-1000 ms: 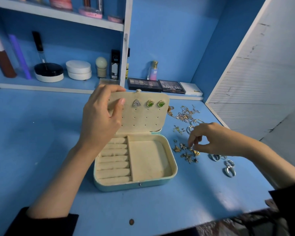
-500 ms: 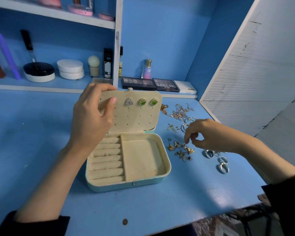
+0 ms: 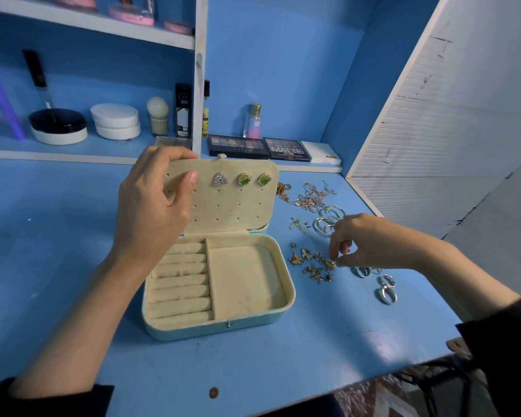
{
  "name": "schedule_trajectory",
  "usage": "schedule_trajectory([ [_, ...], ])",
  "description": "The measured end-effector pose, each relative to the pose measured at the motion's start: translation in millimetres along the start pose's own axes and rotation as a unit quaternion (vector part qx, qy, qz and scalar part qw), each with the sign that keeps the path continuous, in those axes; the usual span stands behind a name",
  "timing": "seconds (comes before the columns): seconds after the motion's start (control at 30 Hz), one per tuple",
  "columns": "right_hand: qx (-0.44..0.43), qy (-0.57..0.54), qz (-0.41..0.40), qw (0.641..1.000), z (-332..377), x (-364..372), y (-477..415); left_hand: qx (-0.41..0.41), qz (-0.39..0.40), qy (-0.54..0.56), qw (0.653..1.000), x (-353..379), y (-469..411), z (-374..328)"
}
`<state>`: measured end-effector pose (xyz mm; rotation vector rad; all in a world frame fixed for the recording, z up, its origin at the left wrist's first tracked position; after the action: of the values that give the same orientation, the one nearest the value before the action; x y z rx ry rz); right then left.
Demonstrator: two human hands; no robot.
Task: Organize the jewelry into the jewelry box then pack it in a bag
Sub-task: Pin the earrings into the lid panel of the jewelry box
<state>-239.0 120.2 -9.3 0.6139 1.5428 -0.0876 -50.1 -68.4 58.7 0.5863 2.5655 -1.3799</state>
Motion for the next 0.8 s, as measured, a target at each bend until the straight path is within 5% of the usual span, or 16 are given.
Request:
schedule_trajectory([
  [0.43, 0.001, -0.074, -0.100, 0.992, -2, -23, -2, 0.012, -0.005, -0.002, 1.000, 0, 0, 0],
  [0.8, -0.079, -0.192, -0.141, 0.968, 40, -47, -2, 0.017, -0.010, 0.003, 1.000, 0, 0, 0],
])
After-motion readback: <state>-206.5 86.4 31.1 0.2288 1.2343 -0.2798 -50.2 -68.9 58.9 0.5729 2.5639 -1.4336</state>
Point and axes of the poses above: each hand's wrist, its own y-axis away from the middle knuckle, its own x-axis out of the palm, z = x × y, the point moved 10 cm from there along -y, towards the middle knuckle, and after that the axes turned 5 degrees about y, right-handed, at the moved point
